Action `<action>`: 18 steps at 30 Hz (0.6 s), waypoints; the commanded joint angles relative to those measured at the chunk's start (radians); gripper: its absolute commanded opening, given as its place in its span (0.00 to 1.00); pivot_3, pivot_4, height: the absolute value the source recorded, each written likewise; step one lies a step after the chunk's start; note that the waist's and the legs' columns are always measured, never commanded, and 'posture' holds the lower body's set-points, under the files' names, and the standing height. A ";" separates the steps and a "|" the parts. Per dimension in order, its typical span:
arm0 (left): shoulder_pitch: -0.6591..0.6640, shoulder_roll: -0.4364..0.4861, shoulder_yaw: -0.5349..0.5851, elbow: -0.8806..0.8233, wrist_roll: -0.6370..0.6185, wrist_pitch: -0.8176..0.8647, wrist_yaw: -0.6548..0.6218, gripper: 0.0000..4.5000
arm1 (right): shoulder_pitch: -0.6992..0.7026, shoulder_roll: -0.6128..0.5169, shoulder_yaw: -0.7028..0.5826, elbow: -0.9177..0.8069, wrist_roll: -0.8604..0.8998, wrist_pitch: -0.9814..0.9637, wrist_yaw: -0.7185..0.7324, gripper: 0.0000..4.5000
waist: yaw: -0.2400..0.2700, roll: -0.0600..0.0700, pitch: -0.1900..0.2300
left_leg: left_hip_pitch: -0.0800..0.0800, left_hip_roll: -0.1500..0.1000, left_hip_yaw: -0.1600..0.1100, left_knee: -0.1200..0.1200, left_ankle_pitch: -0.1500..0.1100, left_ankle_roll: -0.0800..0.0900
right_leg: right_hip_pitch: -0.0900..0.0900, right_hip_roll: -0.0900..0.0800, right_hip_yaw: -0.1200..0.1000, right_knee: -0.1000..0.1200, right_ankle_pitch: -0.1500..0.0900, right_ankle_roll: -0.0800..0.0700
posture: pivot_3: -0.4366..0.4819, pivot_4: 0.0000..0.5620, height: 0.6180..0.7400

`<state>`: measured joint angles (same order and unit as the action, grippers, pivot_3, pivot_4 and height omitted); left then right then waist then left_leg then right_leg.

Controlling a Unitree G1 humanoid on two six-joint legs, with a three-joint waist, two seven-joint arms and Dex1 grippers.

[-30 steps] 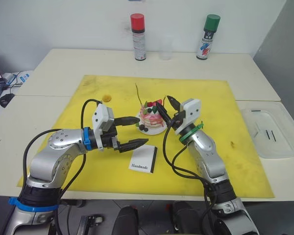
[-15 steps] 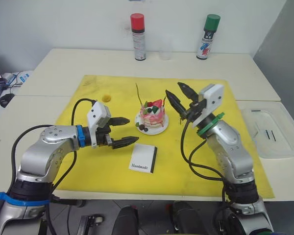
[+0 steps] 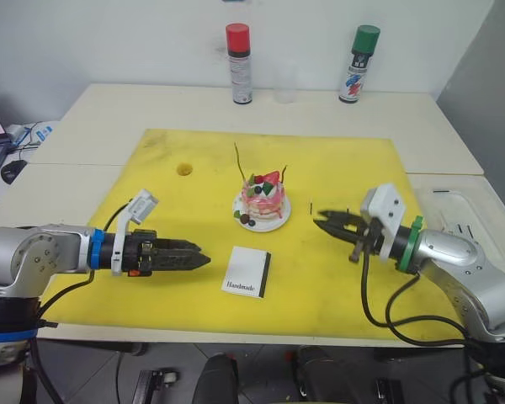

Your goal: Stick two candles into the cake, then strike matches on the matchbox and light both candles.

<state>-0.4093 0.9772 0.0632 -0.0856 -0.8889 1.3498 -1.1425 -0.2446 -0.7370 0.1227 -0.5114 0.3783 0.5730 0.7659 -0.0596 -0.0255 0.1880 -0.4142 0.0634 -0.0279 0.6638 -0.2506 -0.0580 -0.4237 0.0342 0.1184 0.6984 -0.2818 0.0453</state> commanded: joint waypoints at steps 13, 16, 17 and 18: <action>-0.077 -0.082 -0.130 0.063 0.022 0.016 -0.011 1.00 | -0.143 0.005 0.220 0.012 -0.070 0.095 0.113 0.01 | 0.004 0.000 0.000 | -0.001 0.000 -0.001 0.001 0.000 0.000 | 0.000 0.001 0.000 0.001 0.000 -0.001 | 0.48 0.27 0.70; -0.083 -0.101 -0.136 0.078 0.022 0.017 -0.009 1.00 | -0.165 0.016 0.255 0.033 -0.088 0.101 0.127 0.01 | 0.004 0.000 0.000 | -0.001 0.000 -0.001 0.001 0.000 0.000 | 0.000 0.001 0.000 0.001 0.000 0.000 | 0.48 0.27 0.70; -0.083 -0.107 -0.137 0.080 0.021 0.019 -0.008 1.00 | -0.170 0.019 0.264 0.040 -0.094 0.103 0.132 0.01 | 0.004 0.000 0.000 | -0.001 0.000 -0.001 0.001 0.000 0.000 | 0.000 0.001 0.000 0.001 0.000 0.000 | 0.48 0.27 0.70; -0.082 -0.111 -0.138 0.079 0.018 0.021 -0.009 1.00 | -0.176 0.021 0.274 0.049 -0.101 0.100 0.137 0.01 | 0.004 0.000 0.000 | -0.001 0.000 -0.001 0.001 0.000 0.000 | 0.000 0.001 0.000 0.001 0.000 0.000 | 0.48 0.27 0.70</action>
<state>-0.4821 0.8723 -0.0768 -0.0019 -0.8615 1.3680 -1.1450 -0.4036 -0.7217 0.3894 -0.4559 0.2907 0.6789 0.8888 -0.0558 -0.0255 0.1879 -0.4148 0.0636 -0.0290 0.6646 -0.2506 -0.0580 -0.4237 0.0347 0.1179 0.6994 -0.2819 0.0449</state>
